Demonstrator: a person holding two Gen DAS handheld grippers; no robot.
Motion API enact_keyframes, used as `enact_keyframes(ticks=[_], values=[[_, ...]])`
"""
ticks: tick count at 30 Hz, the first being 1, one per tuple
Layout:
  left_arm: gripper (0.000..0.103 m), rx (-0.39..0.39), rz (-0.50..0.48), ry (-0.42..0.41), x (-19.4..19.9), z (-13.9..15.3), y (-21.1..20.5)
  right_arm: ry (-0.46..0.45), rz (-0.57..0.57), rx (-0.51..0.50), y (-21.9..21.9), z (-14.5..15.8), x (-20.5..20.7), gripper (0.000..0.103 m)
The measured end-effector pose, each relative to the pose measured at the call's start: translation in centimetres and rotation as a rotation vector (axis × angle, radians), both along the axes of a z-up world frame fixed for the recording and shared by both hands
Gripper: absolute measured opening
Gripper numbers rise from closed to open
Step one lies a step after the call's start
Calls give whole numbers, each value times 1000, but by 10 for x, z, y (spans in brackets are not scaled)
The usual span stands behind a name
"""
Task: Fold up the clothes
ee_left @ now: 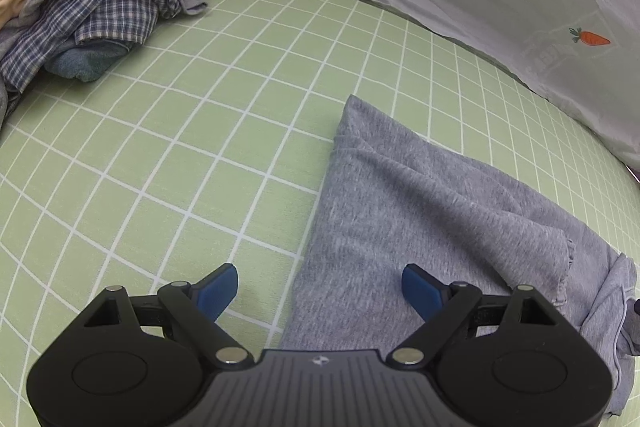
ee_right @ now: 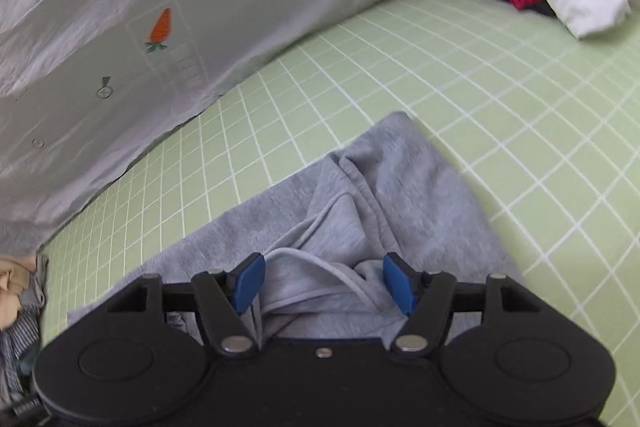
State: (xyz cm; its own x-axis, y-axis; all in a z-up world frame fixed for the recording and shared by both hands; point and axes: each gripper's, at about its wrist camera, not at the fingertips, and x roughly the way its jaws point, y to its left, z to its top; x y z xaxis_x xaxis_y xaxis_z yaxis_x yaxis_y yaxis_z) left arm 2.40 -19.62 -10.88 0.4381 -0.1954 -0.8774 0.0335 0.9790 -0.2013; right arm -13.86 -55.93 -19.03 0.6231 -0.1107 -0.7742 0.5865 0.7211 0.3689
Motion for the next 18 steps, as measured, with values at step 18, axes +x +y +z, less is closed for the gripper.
enact_keyframes(ticks=[18], values=[[89,13,-38,8,-2,-1,7,-53,33,58,37,29,-16,66]])
